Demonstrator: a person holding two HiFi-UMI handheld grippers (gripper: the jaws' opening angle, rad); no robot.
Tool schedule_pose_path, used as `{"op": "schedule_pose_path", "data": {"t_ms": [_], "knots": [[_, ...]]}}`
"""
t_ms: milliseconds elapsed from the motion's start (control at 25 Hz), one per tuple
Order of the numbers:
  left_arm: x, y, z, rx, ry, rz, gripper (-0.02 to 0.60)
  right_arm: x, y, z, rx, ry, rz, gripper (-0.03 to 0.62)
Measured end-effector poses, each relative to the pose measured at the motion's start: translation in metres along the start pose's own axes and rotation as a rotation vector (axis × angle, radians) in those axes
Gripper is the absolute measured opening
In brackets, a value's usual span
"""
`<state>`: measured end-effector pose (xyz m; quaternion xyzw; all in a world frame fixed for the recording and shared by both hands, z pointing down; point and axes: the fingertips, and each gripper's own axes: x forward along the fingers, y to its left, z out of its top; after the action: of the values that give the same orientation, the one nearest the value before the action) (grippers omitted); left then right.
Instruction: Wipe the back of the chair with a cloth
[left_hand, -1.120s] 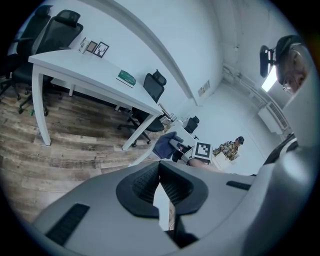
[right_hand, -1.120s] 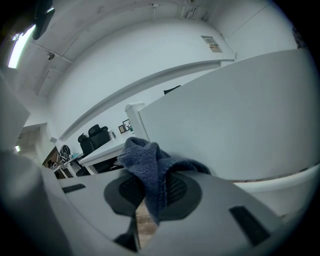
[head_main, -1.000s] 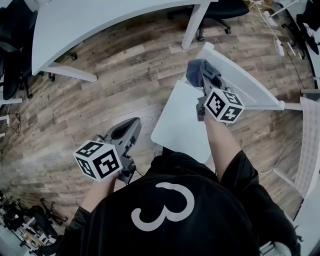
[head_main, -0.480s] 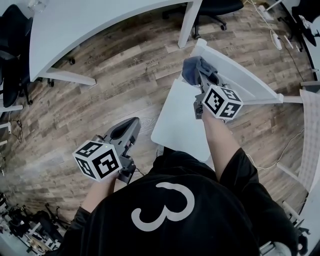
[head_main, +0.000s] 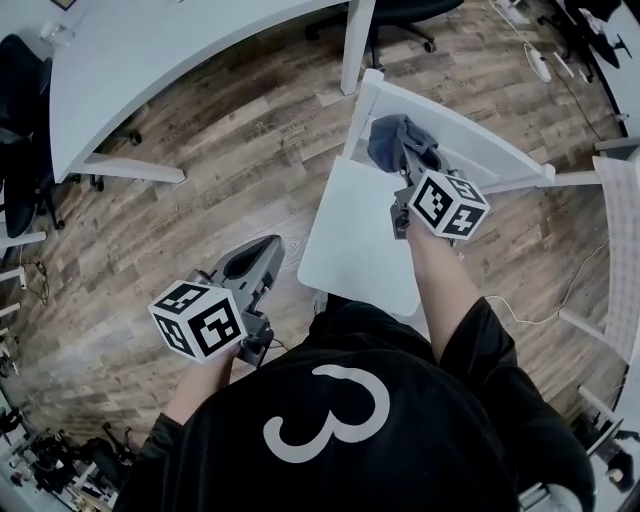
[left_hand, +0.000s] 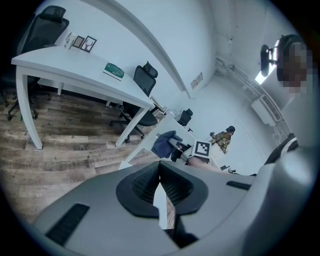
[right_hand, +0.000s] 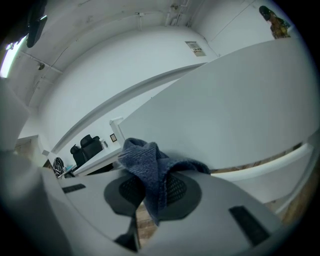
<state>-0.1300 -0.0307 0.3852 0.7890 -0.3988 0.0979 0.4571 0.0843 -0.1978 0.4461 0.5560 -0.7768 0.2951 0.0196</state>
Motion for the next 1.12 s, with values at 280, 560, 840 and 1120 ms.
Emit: {"op": "schedule_pose_path", "data": {"t_ms": [280,560,840,1120], "knots": [[0.016,-0.017,-0.004,0.029,0.034,-0.038,0.014,-0.028,-0.034,0.005,0.025,-0.031,-0.071,0.048],[0.032,-0.036,-0.012,0.060,0.073,-0.078,0.014,-0.065,-0.076,0.009,0.045,-0.064,-0.162,0.048],[0.049,-0.056,-0.019,0.091,0.118,-0.118,0.014,-0.098,-0.112,0.015,0.072,-0.096,-0.242,0.048],[0.062,-0.071,-0.026,0.118,0.148,-0.147,0.014,-0.130,-0.149,0.019,0.059,-0.122,-0.326,0.048]]}}
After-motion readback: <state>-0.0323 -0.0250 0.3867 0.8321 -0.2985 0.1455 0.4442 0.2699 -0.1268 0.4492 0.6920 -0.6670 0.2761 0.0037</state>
